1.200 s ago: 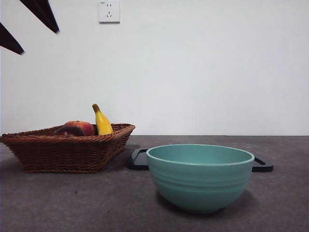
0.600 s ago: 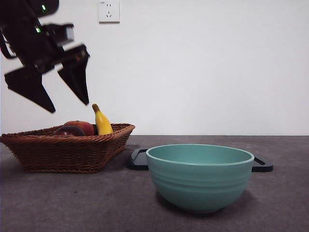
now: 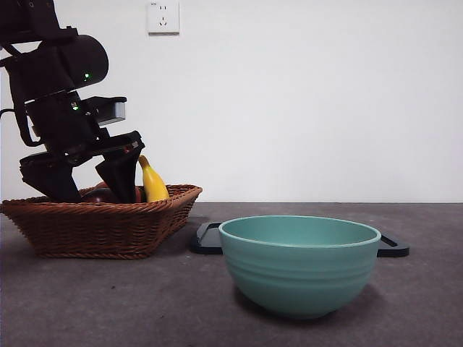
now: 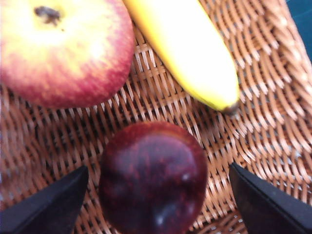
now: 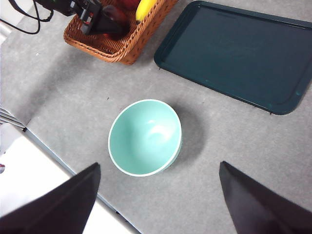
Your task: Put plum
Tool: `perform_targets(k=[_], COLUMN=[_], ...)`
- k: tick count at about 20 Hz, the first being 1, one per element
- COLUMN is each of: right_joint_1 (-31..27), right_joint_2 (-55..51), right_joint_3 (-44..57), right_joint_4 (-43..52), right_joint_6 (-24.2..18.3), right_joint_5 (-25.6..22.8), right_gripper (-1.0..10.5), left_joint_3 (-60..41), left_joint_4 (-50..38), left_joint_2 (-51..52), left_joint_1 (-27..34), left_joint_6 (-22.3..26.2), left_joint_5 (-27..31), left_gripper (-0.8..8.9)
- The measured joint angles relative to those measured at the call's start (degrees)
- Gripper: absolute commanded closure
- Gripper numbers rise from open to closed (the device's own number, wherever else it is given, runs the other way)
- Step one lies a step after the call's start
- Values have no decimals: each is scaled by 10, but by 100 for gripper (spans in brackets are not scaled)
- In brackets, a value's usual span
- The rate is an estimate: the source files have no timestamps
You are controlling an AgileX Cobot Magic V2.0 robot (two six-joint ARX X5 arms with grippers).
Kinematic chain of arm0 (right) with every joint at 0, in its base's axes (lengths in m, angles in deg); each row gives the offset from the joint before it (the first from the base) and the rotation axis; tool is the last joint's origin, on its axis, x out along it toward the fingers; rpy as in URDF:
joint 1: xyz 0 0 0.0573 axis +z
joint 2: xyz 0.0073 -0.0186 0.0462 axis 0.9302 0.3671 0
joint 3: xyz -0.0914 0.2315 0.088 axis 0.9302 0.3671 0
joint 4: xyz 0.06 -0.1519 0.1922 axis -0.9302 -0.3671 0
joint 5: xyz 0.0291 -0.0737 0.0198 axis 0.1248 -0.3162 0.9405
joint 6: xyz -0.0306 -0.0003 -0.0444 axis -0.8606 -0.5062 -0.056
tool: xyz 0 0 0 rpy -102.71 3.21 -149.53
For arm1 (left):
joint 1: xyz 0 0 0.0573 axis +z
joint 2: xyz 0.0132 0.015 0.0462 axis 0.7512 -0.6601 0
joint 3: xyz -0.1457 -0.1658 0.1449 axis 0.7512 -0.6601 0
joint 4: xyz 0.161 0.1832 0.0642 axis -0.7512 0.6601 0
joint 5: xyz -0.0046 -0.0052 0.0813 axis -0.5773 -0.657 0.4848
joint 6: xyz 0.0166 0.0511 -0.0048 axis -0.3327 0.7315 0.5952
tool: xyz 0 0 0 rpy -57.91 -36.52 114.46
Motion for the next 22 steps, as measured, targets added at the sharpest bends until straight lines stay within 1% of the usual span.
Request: perform_targets(k=[1, 2, 3, 5, 13, 16, 18, 22], right_joint_1=[0, 0, 0, 0, 0, 0, 0, 0], right_joint_2=[0, 0, 0, 0, 0, 0, 0, 0], right_joint_3=[0, 0, 0, 0, 0, 0, 0, 0], right_joint_4=[0, 0, 0, 0, 0, 0, 0, 0], right_joint_6=[0, 0, 0, 0, 0, 0, 0, 0], right_joint_5=[0, 0, 0, 0, 0, 0, 0, -1], right_gripper=[557, 557, 557, 557, 557, 557, 557, 557], left_joint_3=[0, 0, 0, 0, 1, 1, 2, 3], left_joint_4=[-1, -1, -1, 0, 7, 11, 22, 61], left_joint_2=[-1, -2, -3, -4, 10, 79, 132, 215], left_joint_1=[0, 0, 0, 0, 0, -8, -22, -76], left_joint_6=[0, 0, 1, 4, 4, 4, 4, 4], left_joint_5=[0, 0, 0, 0, 0, -5, -21, -67], left_gripper=[362, 402, 461, 515, 515, 515, 515, 515])
